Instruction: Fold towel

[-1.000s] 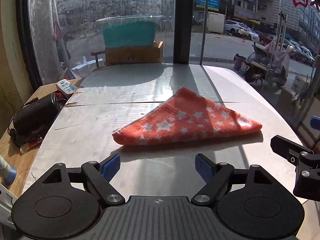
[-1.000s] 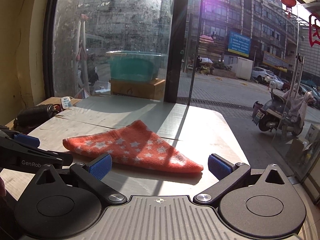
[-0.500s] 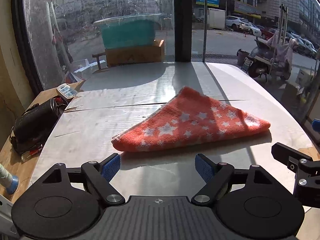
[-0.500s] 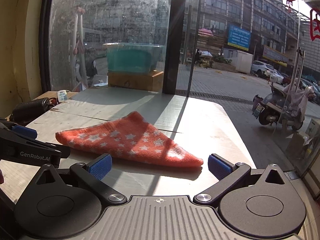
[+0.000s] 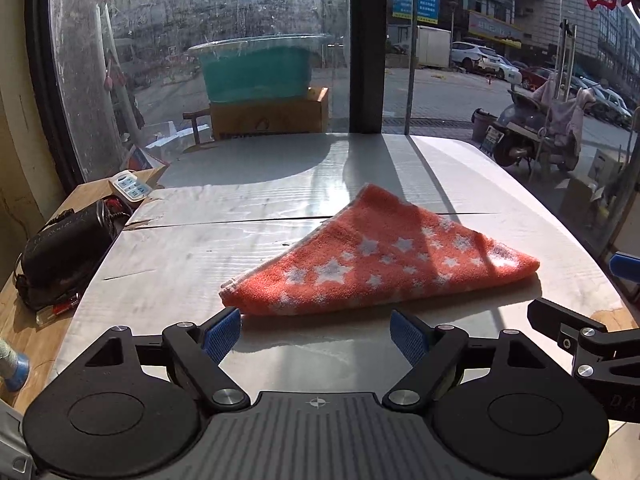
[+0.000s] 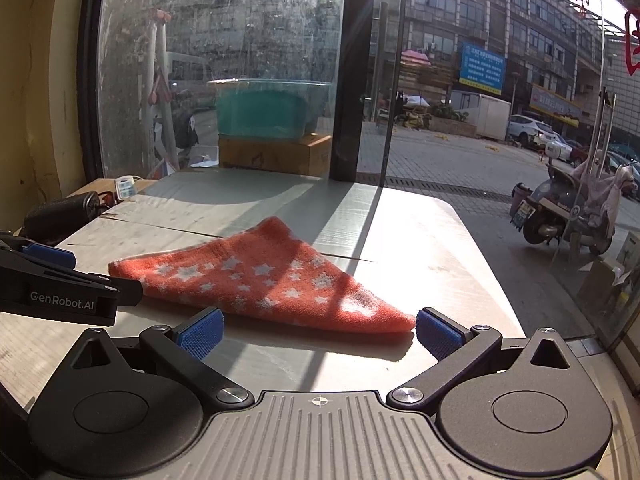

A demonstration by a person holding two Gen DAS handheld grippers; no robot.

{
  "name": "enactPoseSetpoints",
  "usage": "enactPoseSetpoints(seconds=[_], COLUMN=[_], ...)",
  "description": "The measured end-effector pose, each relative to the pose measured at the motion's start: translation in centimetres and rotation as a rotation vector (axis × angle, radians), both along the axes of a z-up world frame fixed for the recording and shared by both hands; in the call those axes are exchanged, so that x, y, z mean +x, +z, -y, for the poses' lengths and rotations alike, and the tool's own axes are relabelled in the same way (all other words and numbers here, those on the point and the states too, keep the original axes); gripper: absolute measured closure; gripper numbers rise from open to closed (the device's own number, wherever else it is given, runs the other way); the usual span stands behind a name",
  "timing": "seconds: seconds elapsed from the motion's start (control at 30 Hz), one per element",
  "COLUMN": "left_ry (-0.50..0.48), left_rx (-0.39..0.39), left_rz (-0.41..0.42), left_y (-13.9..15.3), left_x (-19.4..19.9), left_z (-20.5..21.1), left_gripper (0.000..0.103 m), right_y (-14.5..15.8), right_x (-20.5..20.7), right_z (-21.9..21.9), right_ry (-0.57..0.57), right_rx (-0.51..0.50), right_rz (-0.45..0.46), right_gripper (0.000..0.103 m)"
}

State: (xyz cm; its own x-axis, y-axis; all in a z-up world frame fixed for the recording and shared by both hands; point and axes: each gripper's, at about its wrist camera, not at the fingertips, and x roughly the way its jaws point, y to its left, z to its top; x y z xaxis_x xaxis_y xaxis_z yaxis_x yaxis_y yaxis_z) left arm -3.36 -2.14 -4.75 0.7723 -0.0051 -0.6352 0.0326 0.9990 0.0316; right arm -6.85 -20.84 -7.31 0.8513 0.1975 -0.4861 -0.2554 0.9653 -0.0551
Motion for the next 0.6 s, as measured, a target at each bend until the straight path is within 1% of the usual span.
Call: enactPoseSetpoints(seconds=[0.17,0.43,0.6], left_ry=[-0.002,-0.006,0.009], left_rx=[-0.002,-0.006,-0.008], left_rz=[0.008,0.01,0.004], left_y=[0.2,0.3,0.4], left_x=[0.0,0.0,0.0], left_z=[-0.1,-0.1,-0.6], left_gripper=[0.02,0.02,0.02], right_y=[0.3,0.6,1.1], right_x=[0.3,0.6,0.6], right_z=[0.1,0.6,1.2], right_ry=[-0.038,-0.092,-0.143], right_rx=[0.019,0.069,0.095], right_rz=[0.005,-0.016,-0.015], right_gripper=[0.0,0.0,0.0])
